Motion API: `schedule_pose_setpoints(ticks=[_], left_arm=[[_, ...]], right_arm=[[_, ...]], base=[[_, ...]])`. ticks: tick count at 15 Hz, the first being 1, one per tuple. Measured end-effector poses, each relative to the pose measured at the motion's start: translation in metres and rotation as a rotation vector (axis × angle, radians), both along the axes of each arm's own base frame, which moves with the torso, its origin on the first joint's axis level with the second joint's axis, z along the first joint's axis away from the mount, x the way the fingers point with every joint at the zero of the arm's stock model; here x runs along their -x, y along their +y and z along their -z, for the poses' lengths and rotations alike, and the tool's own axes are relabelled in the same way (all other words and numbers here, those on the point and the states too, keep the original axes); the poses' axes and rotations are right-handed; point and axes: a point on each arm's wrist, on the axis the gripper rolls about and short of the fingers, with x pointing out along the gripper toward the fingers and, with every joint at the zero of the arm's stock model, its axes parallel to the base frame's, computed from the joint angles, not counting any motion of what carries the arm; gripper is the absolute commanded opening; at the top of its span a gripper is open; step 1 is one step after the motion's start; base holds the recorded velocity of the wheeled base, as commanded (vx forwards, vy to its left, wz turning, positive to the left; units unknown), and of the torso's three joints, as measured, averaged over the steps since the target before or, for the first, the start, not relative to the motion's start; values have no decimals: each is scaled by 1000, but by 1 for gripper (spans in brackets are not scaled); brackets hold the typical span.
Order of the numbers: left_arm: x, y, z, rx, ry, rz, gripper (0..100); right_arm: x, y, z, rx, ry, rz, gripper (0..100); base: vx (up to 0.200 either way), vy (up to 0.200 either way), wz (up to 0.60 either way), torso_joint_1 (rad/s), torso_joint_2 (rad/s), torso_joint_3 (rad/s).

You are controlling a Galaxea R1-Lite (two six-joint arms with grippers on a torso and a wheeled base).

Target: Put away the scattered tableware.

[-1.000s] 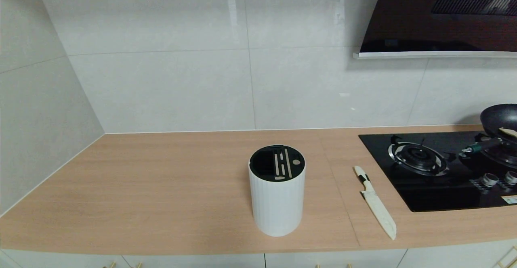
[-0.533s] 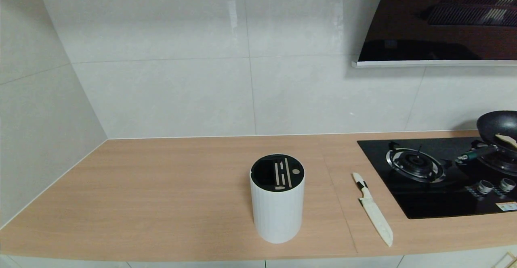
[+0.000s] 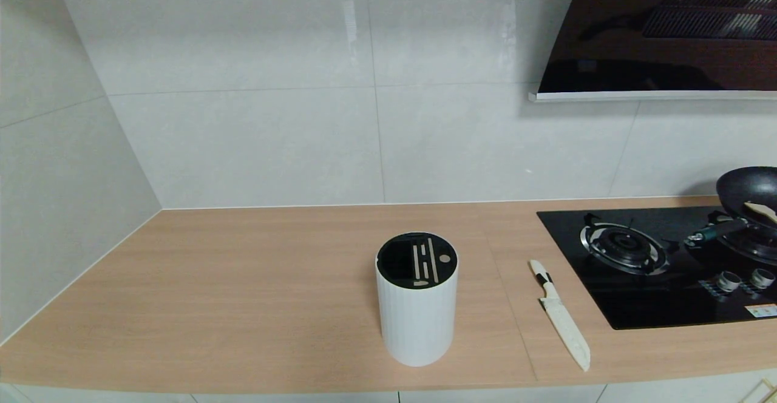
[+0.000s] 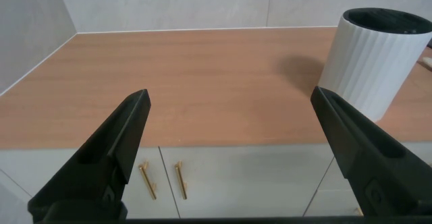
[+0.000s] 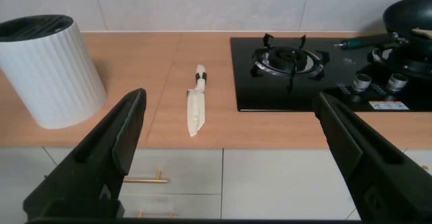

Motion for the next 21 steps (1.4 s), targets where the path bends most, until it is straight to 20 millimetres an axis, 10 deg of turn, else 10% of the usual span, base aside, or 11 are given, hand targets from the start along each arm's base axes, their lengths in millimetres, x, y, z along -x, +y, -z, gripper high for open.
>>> schedule_pose_setpoints(ticks=[10, 21], left_arm=[[0, 0, 0, 0, 0, 0, 100], [0, 0, 0, 0, 0, 0, 100]], right_arm=[[-9, 2, -79, -45, 3, -97, 100], [-164, 19, -135, -4, 468, -198, 100]], base=[[0, 0, 0, 0, 0, 0], [0, 0, 0, 0, 0, 0]])
